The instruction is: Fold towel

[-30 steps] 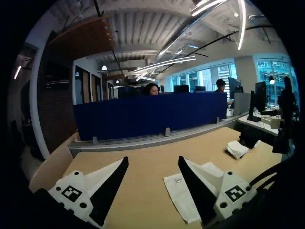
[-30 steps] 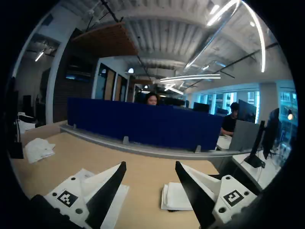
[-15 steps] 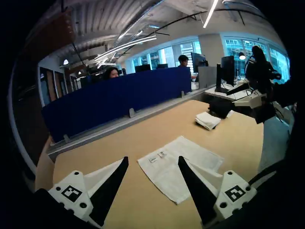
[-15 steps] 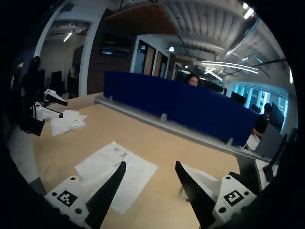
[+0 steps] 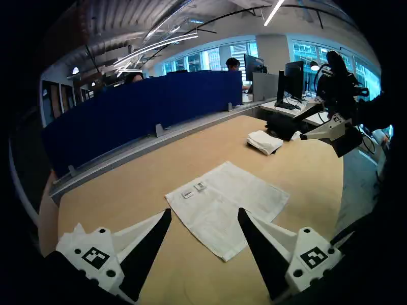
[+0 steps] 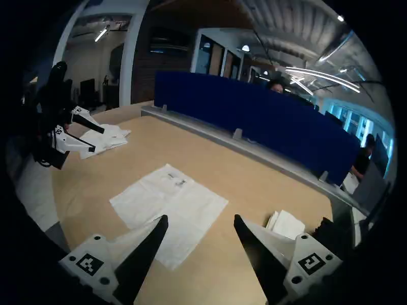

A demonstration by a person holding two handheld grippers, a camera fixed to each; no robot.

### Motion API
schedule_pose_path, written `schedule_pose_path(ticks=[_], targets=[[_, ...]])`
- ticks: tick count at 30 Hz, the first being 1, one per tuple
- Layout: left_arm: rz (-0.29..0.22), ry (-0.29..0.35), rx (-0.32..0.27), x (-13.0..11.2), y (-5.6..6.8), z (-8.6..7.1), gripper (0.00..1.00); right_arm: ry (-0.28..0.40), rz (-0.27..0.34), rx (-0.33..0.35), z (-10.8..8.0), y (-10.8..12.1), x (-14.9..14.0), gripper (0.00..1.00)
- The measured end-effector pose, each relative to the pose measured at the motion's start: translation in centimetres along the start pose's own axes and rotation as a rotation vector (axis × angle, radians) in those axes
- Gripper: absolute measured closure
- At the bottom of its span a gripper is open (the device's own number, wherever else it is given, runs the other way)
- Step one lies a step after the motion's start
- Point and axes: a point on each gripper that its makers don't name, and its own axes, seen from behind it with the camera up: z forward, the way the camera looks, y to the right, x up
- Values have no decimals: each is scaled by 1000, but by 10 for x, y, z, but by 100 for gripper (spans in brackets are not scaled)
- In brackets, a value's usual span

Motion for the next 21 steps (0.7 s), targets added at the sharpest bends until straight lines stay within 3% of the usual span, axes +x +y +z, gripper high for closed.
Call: schedule_pose_path(ticks=[11, 21], targets=[[-23, -82, -53, -51, 17, 26, 3, -76, 51, 59, 24, -17, -45, 0], [-20, -135, -100, -91, 33, 48, 3, -137, 44, 79, 43, -31, -93, 0]])
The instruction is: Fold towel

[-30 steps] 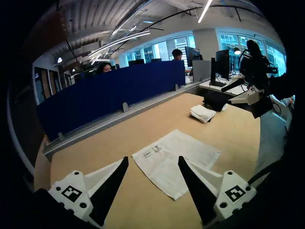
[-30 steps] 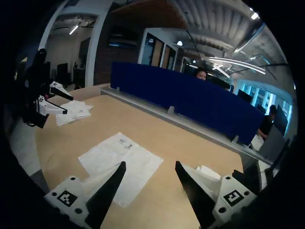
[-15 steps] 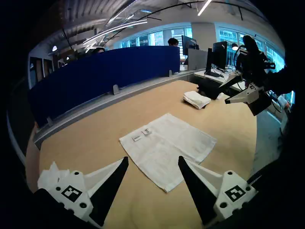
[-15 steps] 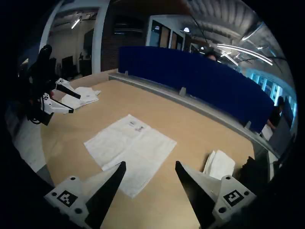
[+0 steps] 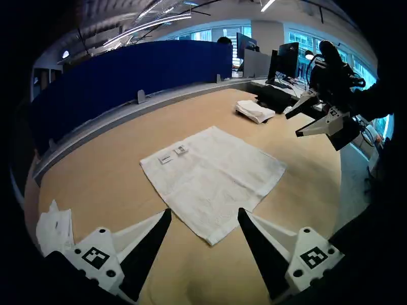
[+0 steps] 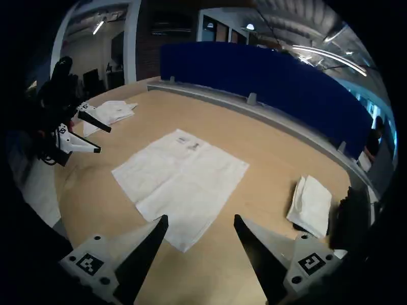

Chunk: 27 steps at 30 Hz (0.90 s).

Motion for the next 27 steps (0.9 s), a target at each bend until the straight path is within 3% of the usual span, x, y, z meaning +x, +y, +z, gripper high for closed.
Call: schedule_pose_path(ticks=[12, 27], targets=[[11, -83, -46, -41, 8, 26, 3, -65, -21, 27, 25, -11, -42, 0], [5, -200, -98, -71, 16, 39, 3, -168, -22, 75, 39, -19, -78, 0]])
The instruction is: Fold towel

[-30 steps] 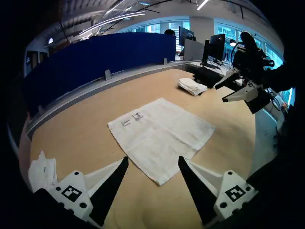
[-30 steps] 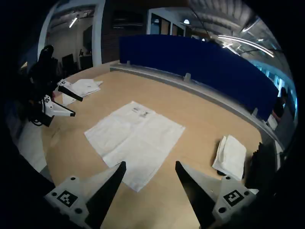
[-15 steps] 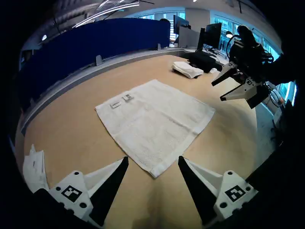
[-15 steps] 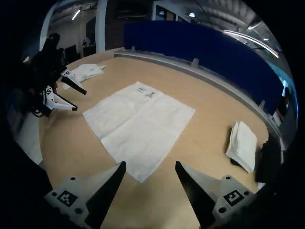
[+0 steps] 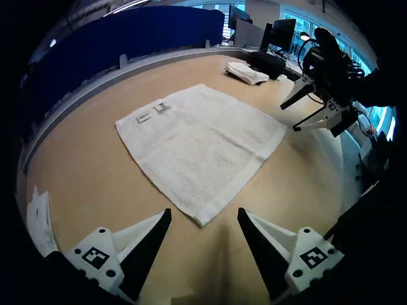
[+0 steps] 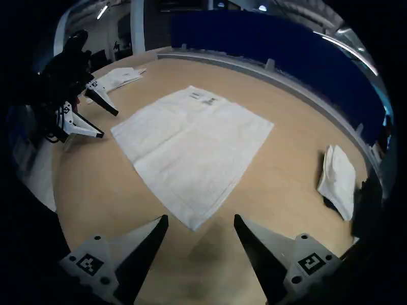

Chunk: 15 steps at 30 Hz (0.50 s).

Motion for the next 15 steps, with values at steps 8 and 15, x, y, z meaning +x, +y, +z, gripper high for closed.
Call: schedule_pose_path(ticks=[8, 15], targets=[[-1, -25, -7, -6, 0, 7, 3, -20, -7, 12, 8, -2, -6, 0], [-12, -39, 1, -12, -1, 10, 3, -36, -20, 21, 16, -5, -11, 16]])
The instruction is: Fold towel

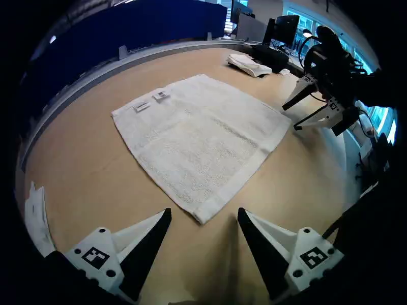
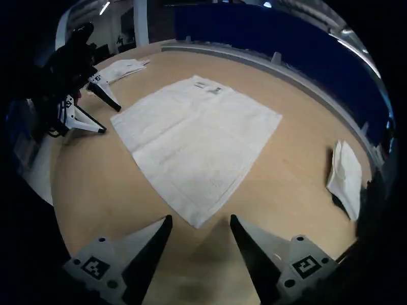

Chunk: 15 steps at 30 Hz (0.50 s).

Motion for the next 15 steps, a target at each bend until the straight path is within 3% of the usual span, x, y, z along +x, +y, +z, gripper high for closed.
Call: schedule_pose_path(ticks=[8, 11, 15], targets=[[16, 13, 20, 0, 0, 1, 6, 5, 11, 11, 5, -4, -1, 30], [39, 14, 38, -2, -1, 1, 12, 8, 16, 7, 5, -4, -1, 35], [49, 9, 43, -2, 1, 2, 23, 11, 19, 4, 6, -4, -1, 52]])
